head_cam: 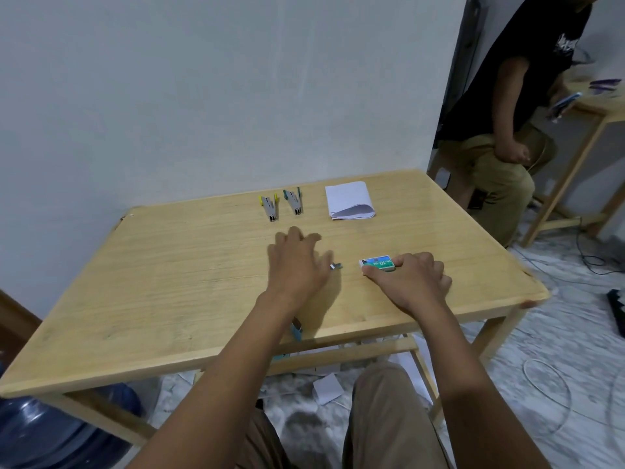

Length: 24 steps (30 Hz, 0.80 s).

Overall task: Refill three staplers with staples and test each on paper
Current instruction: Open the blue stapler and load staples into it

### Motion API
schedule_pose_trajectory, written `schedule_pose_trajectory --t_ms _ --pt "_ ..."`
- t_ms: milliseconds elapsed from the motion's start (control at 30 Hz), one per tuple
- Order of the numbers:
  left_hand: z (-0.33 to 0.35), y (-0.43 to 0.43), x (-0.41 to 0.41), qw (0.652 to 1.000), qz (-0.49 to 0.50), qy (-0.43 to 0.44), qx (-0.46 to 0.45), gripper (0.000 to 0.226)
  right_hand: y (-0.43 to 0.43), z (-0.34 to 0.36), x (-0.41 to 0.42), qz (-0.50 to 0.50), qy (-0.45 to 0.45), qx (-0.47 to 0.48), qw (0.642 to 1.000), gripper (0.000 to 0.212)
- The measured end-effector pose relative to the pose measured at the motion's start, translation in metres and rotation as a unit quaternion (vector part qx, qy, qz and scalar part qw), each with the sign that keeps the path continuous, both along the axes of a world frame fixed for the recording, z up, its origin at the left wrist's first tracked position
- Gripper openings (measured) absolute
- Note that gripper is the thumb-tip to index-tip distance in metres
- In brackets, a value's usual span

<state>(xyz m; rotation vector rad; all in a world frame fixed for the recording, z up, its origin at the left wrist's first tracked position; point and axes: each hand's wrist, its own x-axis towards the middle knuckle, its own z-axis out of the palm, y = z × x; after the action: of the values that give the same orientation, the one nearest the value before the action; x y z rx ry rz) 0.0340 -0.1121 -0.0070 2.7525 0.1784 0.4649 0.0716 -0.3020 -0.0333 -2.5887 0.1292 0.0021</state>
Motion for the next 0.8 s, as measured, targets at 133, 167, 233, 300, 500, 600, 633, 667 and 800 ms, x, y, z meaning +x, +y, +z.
schedule_pose_trajectory --t_ms 133,167,233,300,500,600,633,667,800 --pt "-0.001 -0.037 0.011 0.983 -0.123 0.122 0.061 0.057 0.0 0.0 0.001 0.003 0.009 0.006 1.0 0.07" --pt "-0.002 -0.043 0.014 0.981 -0.125 0.136 0.067 0.055 -0.001 0.0 0.002 0.003 0.009 0.007 1.0 0.066" --pt "-0.003 -0.048 0.021 0.983 -0.117 0.129 0.063 0.047 -0.001 0.0 0.002 0.002 0.01 0.014 1.0 0.057" --pt "-0.004 -0.048 0.026 0.985 -0.112 0.122 0.047 0.04 -0.002 0.0 0.004 0.004 0.016 0.02 1.0 0.049" --pt "-0.007 -0.043 0.028 0.987 -0.11 0.121 0.011 0.038 -0.008 0.006 0.01 0.008 0.029 0.039 0.999 0.029" --pt "-0.006 -0.04 0.028 0.988 -0.095 0.119 0.017 0.041 -0.013 0.008 0.011 0.018 0.006 0.039 0.999 0.032" --pt "-0.006 -0.039 0.027 0.988 -0.092 0.121 0.018 0.041 -0.015 0.009 0.011 0.032 0.005 0.036 0.999 0.032" --pt "-0.005 -0.037 0.027 0.988 -0.092 0.122 0.02 0.04 -0.016 0.01 0.012 0.048 0.006 0.033 0.998 0.029" --pt "-0.002 -0.031 0.025 0.987 -0.097 0.124 0.012 0.038 -0.02 0.013 0.014 0.068 0.011 0.023 0.997 0.02"
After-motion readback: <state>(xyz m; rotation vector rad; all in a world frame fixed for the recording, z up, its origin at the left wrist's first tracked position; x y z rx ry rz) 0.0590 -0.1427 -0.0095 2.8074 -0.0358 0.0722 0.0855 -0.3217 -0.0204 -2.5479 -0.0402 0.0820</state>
